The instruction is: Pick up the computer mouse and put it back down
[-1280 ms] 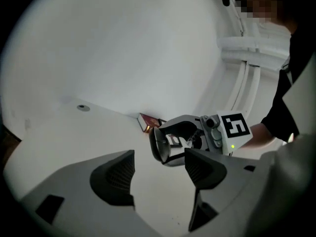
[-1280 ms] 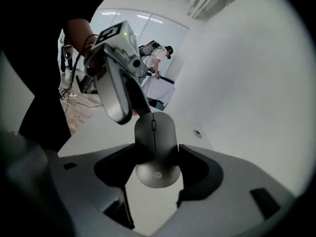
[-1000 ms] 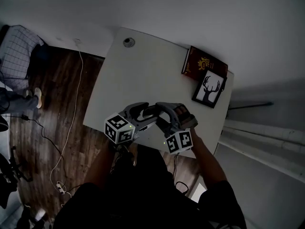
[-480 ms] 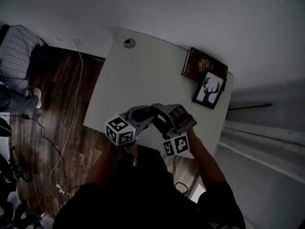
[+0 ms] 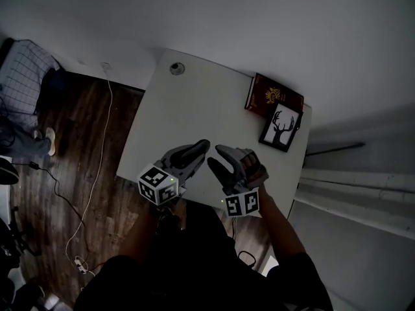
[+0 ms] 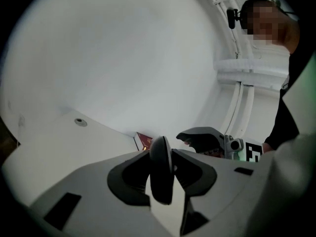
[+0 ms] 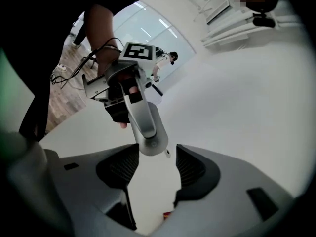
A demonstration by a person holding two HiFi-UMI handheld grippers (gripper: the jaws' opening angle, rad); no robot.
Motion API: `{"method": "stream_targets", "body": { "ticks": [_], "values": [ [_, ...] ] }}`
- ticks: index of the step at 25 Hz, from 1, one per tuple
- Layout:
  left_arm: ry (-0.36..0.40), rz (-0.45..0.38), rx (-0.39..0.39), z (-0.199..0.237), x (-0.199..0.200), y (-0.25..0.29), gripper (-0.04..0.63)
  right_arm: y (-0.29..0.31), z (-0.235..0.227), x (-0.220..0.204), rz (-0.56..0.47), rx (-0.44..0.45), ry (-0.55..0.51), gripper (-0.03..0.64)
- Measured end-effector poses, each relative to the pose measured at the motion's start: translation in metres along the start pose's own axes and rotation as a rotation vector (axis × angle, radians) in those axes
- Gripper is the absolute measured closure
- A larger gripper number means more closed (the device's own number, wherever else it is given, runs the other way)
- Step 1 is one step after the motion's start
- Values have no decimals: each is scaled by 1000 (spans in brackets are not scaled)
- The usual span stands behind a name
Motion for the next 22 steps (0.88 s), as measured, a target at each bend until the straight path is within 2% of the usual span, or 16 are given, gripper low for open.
{"method": "stream_targets", "body": {
  "ticks": [2,3,4,6,9,12,16,19,22],
  "values": [
    [60,-16,29,-5,7,-9,463,-4,-7,3,13,-42,59,460],
    [93,-22,43,-8,11,-13,463,-6,-10,3,29,-67,89,543],
    [120,-29,58,-10,13,-17,463,-7,-14,3,50,-91,126,589],
    [152,-50,88,-16,17,-28,463,-8,-22,5,98,-142,231,595],
    [155,-94,119,-26,22,-46,463,-16,-29,6,145,-247,434,597],
    [175,-104,126,-37,27,-63,463,-25,-25,11,135,-337,587,597],
    [229,-139,155,-50,34,-90,463,-33,-16,49,52,-375,650,597],
    [275,-174,194,-62,38,-109,463,-47,-6,74,34,-424,668,597],
    [302,-201,198,-77,38,-123,463,-67,7,93,26,-488,720,597]
  ]
}}
Point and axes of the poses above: the fingertips, and each gripper's own axes: y forward along the fingers, z to its left, x out of its top, the point moved 6 cm from there along -y, backward along the fingers, and after that the axes turned 8 degrees about -z, right-handed, at the moved point
